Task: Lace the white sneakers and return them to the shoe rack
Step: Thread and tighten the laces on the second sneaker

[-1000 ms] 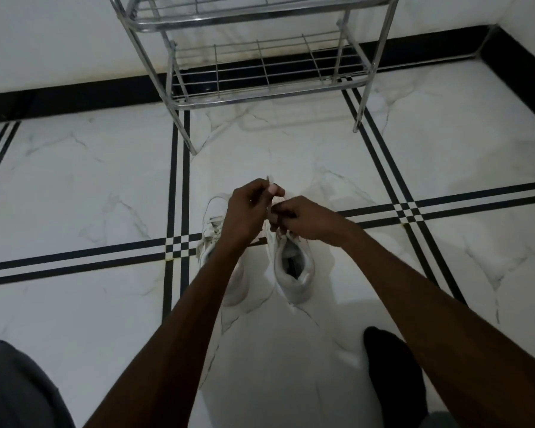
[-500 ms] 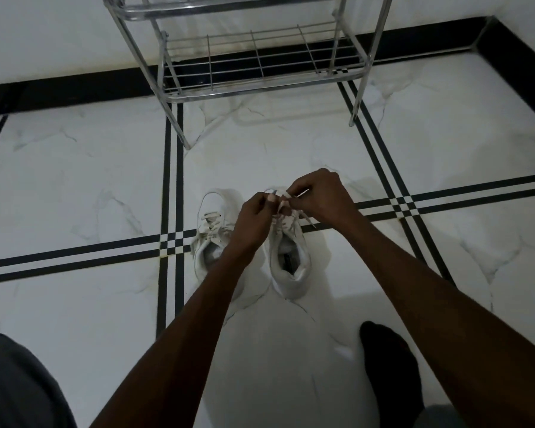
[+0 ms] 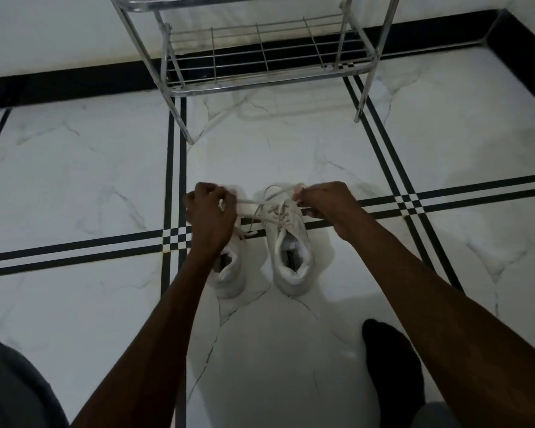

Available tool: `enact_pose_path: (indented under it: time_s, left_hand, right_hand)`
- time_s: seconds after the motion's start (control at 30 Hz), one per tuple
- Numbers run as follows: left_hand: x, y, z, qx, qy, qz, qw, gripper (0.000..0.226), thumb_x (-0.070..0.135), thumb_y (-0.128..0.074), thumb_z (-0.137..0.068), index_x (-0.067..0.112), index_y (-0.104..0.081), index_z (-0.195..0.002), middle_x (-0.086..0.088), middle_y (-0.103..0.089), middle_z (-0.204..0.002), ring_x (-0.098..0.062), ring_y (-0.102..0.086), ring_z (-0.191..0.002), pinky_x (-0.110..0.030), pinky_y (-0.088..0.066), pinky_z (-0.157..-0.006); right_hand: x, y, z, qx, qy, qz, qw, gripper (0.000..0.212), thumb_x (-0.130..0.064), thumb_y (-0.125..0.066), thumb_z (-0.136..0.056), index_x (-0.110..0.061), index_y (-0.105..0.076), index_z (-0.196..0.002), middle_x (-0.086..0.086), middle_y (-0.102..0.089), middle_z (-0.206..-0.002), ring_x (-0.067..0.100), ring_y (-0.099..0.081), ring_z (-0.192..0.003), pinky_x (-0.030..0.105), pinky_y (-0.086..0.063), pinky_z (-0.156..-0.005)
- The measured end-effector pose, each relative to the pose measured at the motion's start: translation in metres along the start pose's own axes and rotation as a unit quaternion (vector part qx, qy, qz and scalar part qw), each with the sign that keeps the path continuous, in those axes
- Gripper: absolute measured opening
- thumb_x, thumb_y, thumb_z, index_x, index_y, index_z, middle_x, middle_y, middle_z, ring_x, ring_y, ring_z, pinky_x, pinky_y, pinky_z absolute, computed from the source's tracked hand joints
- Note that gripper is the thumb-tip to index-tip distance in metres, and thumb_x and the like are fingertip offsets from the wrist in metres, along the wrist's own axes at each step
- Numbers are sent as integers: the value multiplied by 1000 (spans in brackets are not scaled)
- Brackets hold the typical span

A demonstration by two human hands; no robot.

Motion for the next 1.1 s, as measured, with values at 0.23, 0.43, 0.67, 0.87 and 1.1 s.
enact_pose_path:
  time_s: [0.23,0.43,0.67,0.87,1.1]
  left_hand:
    - [-53,13,15,65,100,-217,969,34,37,-53,-100,10,-67,-115,-16,-55,-133,-43,-38,-134,-63,-28,-112]
    - [5,-36,24,-26,-145,-164,976,40,20,-66,-95,16,-59,-134,-10,-60,-140,-36,-42,-138,-55,-35,-115]
    - [15,-66,36,-102,-158,-240,952,27,6,-59,-90,26,-78,-93,1,-77,-91,-30,-58,-112,-60,-21,-116]
    - [11,-62,28,-109,-153,-295,937,27,9,-67,-79,27,-81,-94,0,-75,-79,-29,-64,-102,-65,-20,-114]
    - [4,-64,40,-123,-152,-316,929,27,9,-57,-65,23,-77,-77,4,-64,-64,-24,-67,-89,-69,-17,-117]
  right_hand:
    - [55,33,4,142,-5,143,979,39,-41,-77,-80,-4,-70,-72,10,-73,-75,32,-75,-86,33,-56,-65]
    - [26,17,11,57,175,297,937,34,-26,-82,-79,-5,-70,-103,13,-68,-103,24,-66,-91,38,-55,-84]
    - [26,-8,13,-24,266,348,899,20,-3,-62,-86,-8,-78,-96,11,-77,-97,24,-71,-89,42,-57,-84]
    - [32,-1,9,29,217,408,887,15,-8,-66,-82,-13,-79,-79,9,-77,-75,23,-72,-69,40,-61,-68]
    - [52,-1,10,63,206,450,867,12,-3,-67,-81,-10,-75,-75,12,-73,-75,32,-68,-77,48,-57,-73]
Point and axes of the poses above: each hand's wrist, its own z-axis away from the middle knuckle, its own y-axis out of the back of the hand, x = y × z, the point moved 4 cm from there along -z, towards the middle knuckle
